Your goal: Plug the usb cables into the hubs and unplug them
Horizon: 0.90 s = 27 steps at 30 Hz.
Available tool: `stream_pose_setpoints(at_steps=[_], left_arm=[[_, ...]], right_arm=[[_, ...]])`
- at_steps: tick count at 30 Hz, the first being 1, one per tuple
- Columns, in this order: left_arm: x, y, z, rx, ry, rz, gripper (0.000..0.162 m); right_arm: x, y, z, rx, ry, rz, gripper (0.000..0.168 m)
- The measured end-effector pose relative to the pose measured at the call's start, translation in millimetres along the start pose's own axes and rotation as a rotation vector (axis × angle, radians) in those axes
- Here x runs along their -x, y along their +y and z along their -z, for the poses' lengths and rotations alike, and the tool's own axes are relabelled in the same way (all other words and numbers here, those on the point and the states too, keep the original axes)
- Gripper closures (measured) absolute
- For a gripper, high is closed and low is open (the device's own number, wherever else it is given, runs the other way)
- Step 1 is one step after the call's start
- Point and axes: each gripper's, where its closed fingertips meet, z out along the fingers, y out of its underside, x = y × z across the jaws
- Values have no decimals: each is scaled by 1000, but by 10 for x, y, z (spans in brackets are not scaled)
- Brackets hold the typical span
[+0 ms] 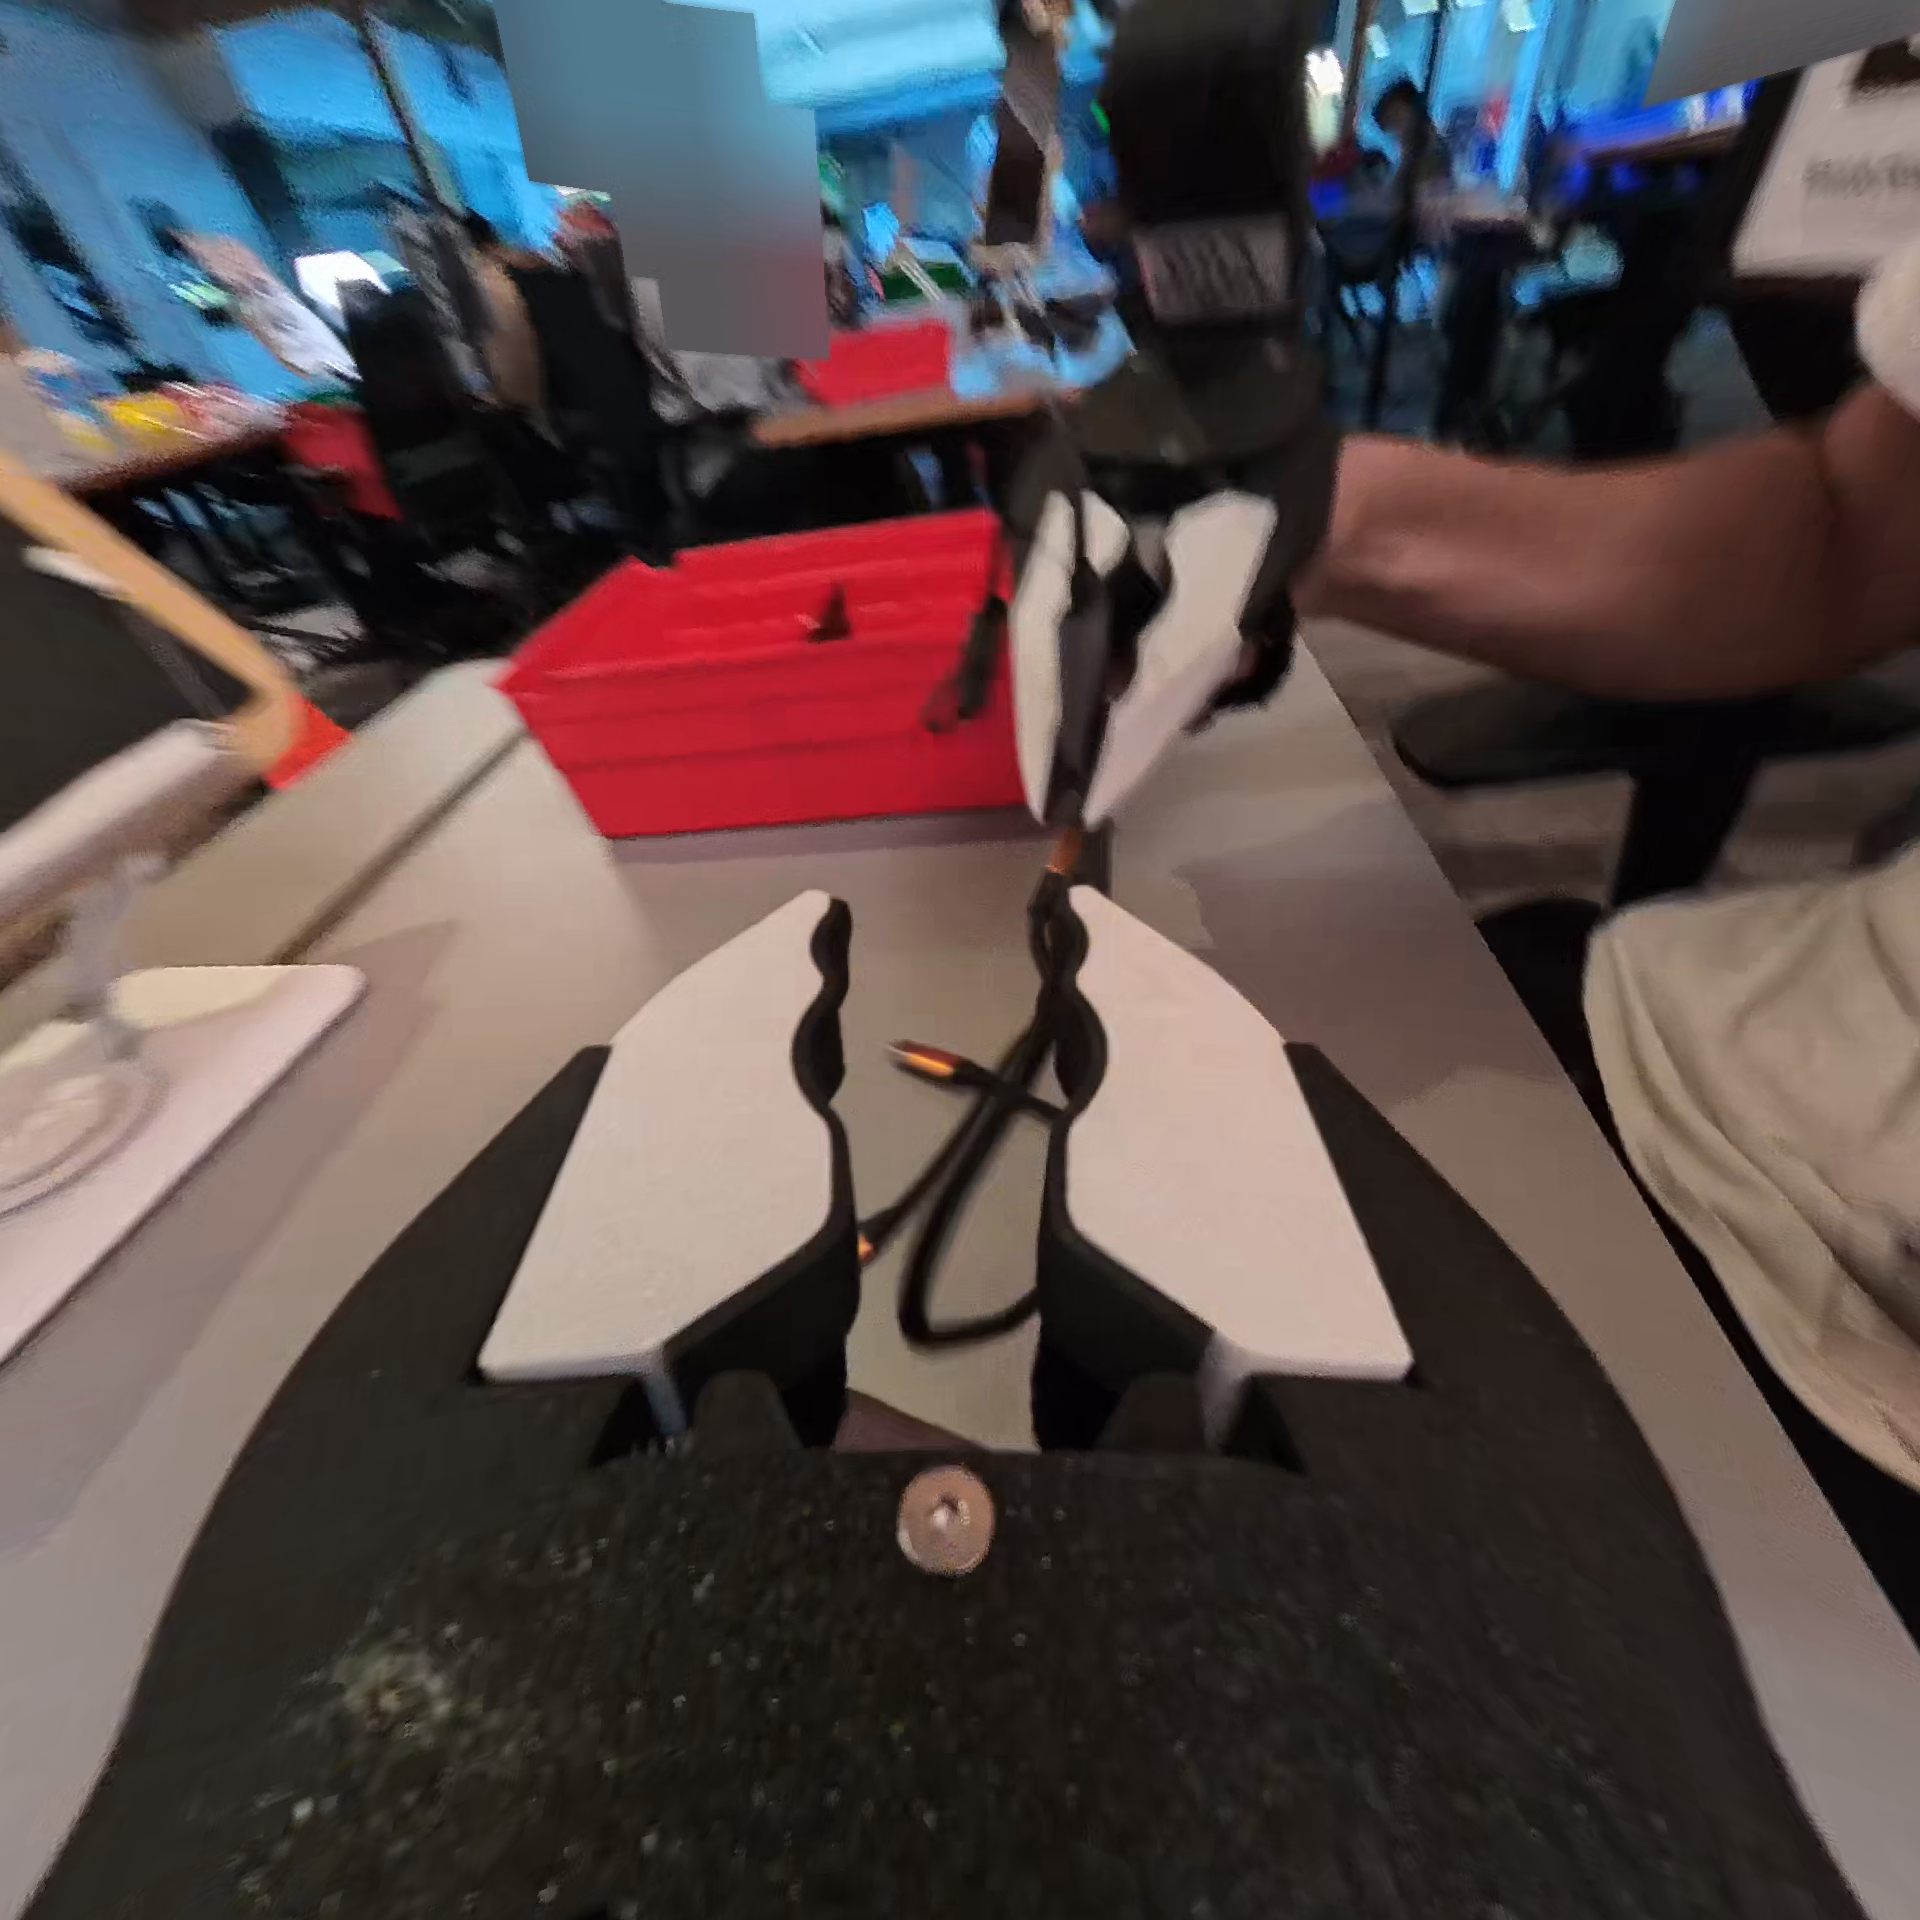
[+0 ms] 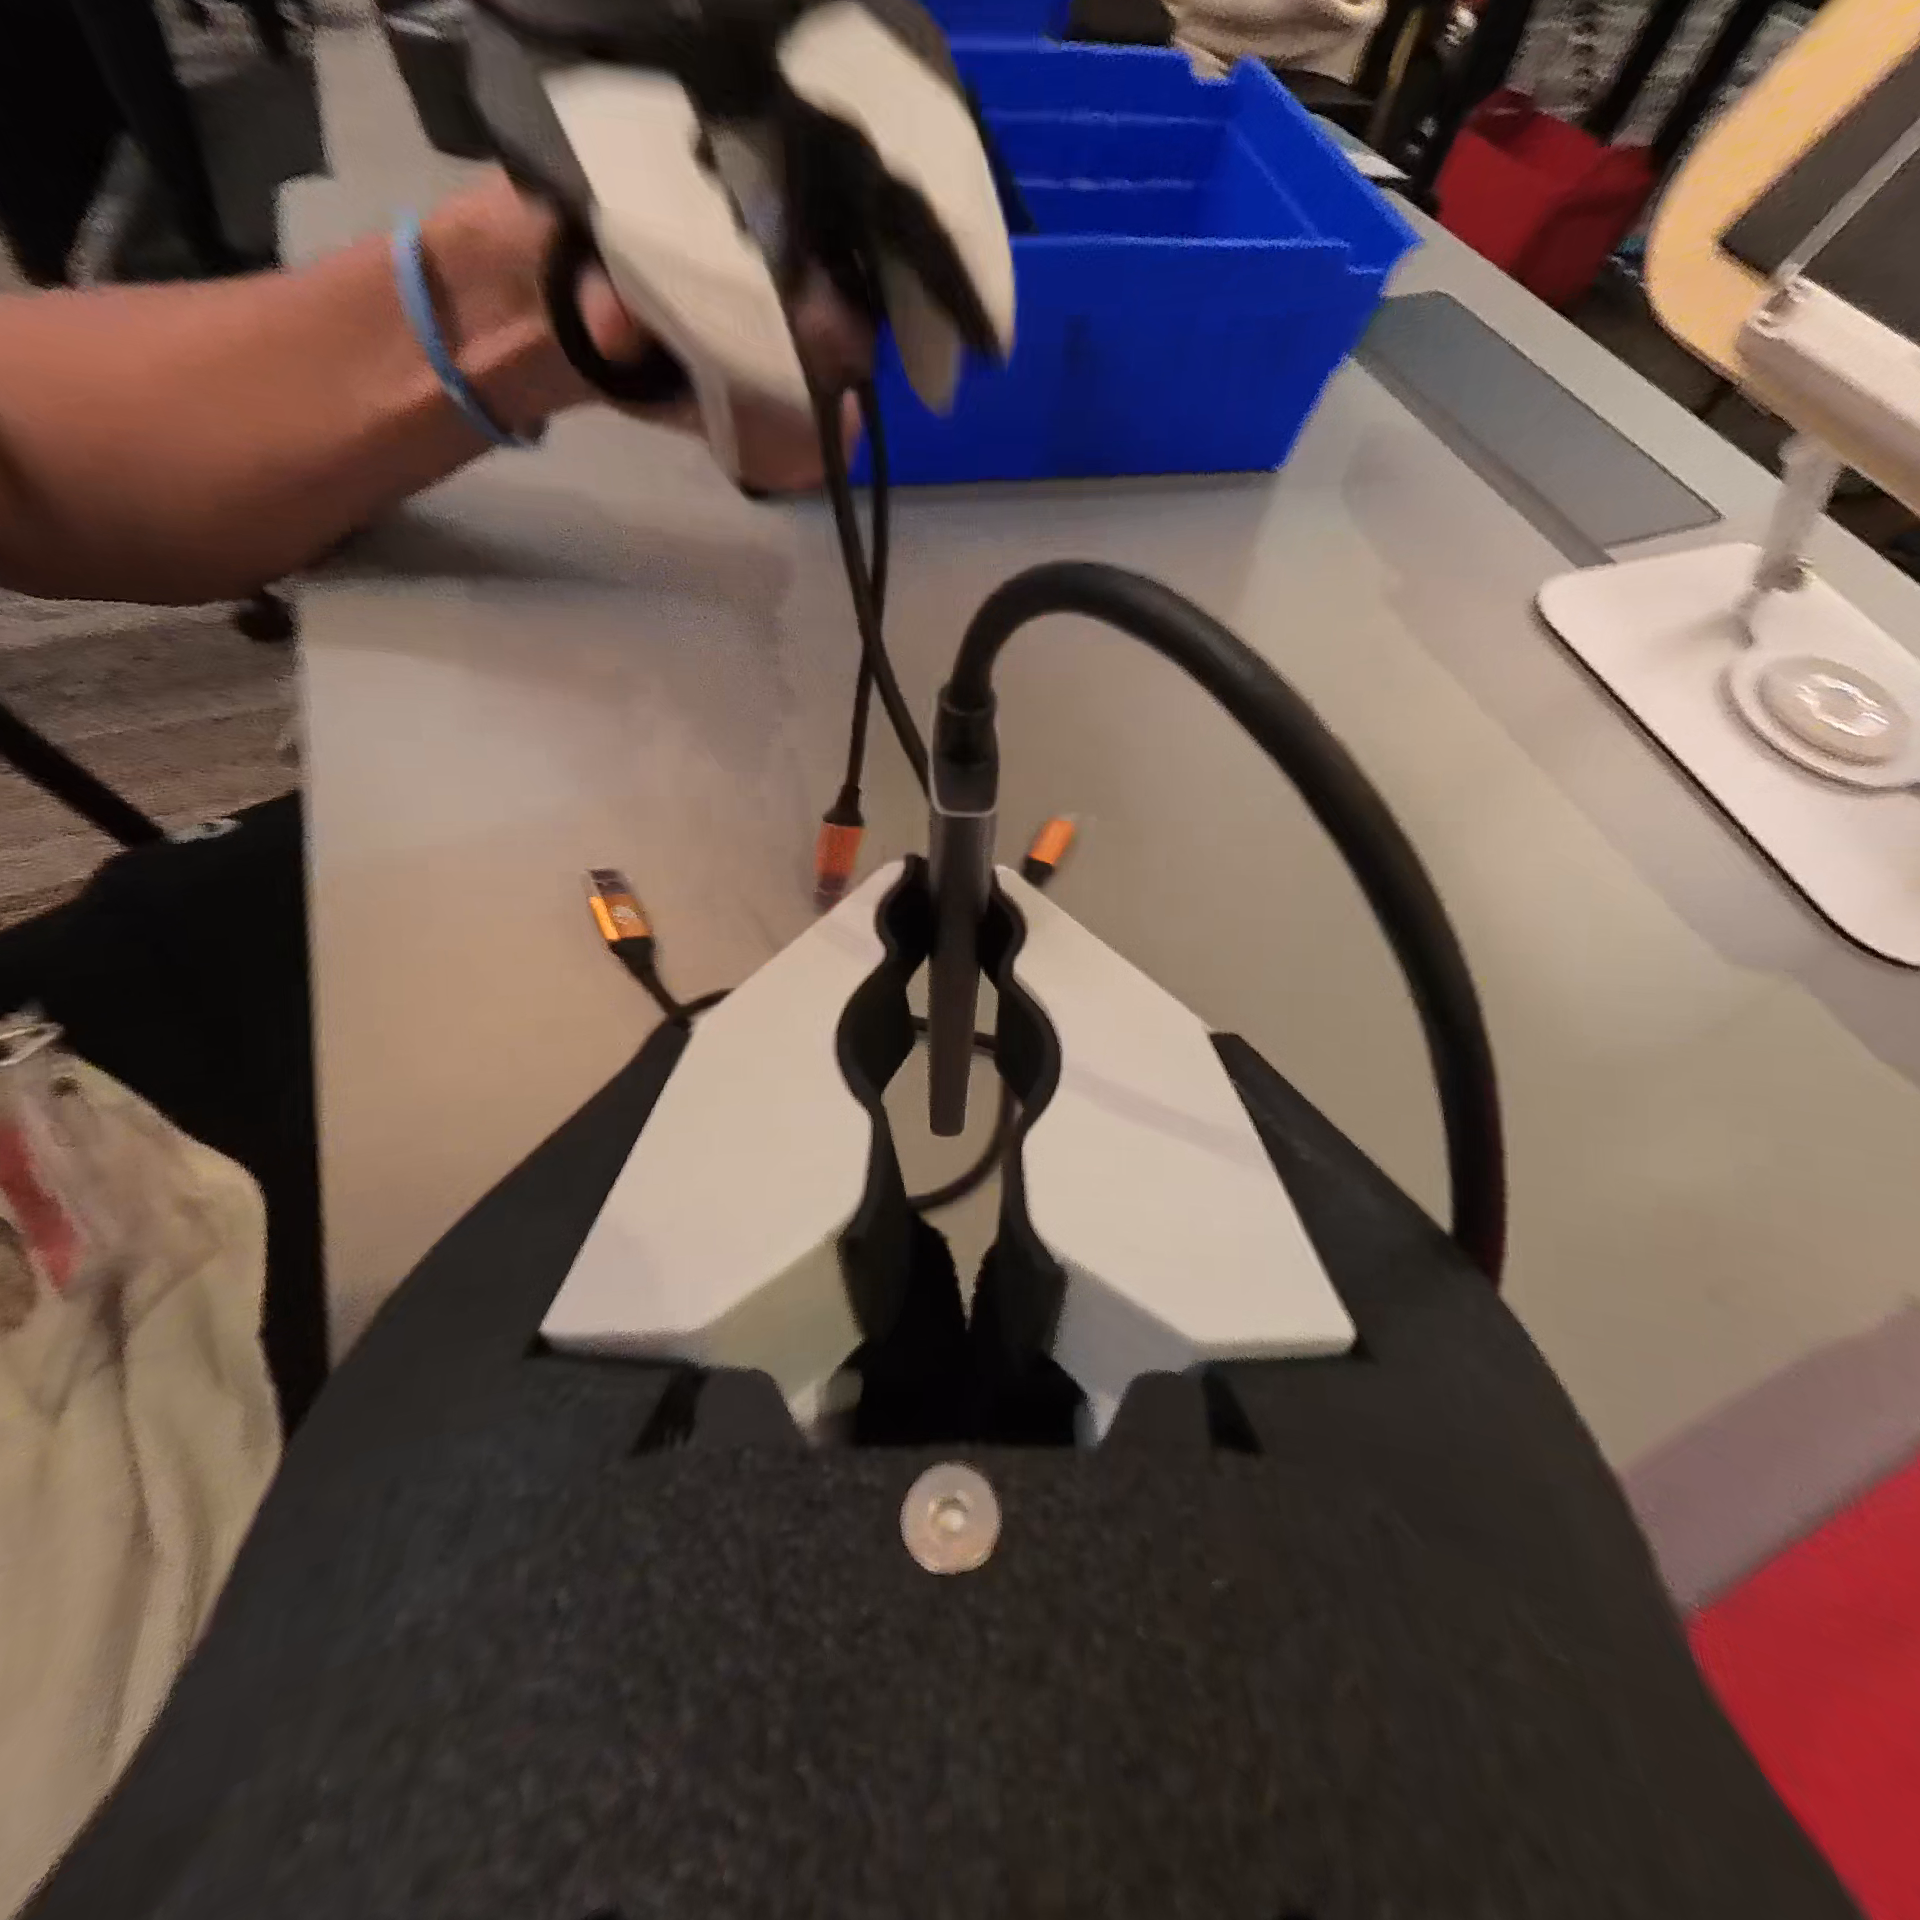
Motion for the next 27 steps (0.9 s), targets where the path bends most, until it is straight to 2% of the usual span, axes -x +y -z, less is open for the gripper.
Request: stream_pose_setpoints(at_steps=[4, 7, 8, 10, 13, 15, 19, 24, 27], left_arm=[[271, -276, 343, -132, -75, 35, 125], [373, -397, 471, -201, -113, 64, 125], [340, -394, 439, -205, -99, 73, 125], [77, -229, 215, -85, 3, 17, 123], [-420, 123, -163, 143, 176, -63, 120], [-582, 231, -338, 197, 211, -76, 119], [-625, 236, -484, 178, 205, -40, 128], [-560, 252, -477, 152, 185, -22, 151], [-547, 260, -479, 150, 181, -15, 154]], right_arm=[[-92, 70, -9, 27, 38, -13, 161], [16, 54, -15, 10, -41, -27, 161], [123, -12, -9, -32, -109, -40, 161], [280, -157, -3, -108, -205, -70, 161], [324, -244, -64, -131, -226, -77, 161], [392, -316, -94, -160, -256, -78, 161], [443, -366, -152, -190, -255, -79, 161], [408, -363, -157, -214, -234, -86, 161], [391, -367, -154, -228, -234, -97, 161]])
